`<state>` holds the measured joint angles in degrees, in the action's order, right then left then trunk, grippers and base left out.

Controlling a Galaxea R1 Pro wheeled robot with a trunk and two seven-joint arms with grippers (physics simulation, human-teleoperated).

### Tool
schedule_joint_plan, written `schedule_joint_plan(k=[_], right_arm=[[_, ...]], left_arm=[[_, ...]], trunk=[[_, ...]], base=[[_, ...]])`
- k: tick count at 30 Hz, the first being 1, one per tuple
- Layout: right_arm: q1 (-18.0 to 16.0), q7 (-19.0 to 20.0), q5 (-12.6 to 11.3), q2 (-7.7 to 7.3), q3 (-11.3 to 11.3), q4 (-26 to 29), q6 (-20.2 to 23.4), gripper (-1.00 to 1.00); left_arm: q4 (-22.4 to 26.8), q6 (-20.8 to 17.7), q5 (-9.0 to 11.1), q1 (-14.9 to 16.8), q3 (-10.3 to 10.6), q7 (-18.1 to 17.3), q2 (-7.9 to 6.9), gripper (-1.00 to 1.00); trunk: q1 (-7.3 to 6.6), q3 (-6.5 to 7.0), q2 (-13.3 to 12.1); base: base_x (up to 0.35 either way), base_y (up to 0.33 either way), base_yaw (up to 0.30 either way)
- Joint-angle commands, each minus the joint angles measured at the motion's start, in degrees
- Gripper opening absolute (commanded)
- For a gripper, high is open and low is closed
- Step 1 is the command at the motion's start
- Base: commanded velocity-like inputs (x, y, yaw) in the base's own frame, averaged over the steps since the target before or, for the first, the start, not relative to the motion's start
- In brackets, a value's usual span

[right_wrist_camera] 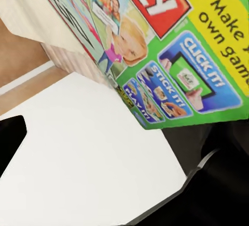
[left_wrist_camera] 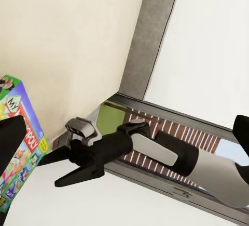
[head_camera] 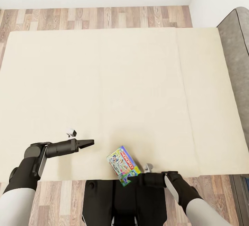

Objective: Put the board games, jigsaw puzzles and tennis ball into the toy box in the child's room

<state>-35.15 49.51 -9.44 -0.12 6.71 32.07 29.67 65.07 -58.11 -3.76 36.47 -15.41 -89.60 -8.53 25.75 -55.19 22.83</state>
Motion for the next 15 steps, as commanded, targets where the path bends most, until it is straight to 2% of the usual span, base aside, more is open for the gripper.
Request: schedule_joint_plan(k=[1, 8, 15], right_arm=[[0.0, 0.4, -0.6, 0.04, 0.2, 0.7, 1.1, 1.00], [-0.2, 1.5, -0.8, 0.30, 0.1, 4.0, 4.1, 1.00], [-0.6, 1.5, -0.8, 0.99, 0.0, 4.4, 4.5, 1.00]], left_arm=[[0.0, -0.6, -0.4, 0.0, -0.1, -0.4, 0.01, 1.00], [0.1, -0.6, -0.4, 0.0, -0.1, -0.4, 0.01, 1.00], [0.1, -0.6, -0.4, 0.0, -0.1, -0.4, 0.01, 1.00]], trunk=[[0.03, -0.05, 0.1], [0.03, -0.05, 0.1], [0.03, -0.05, 0.1]], base=[[0.000, 0.000, 0.000], [0.000, 0.000, 0.000], [0.000, 0.000, 0.000]])
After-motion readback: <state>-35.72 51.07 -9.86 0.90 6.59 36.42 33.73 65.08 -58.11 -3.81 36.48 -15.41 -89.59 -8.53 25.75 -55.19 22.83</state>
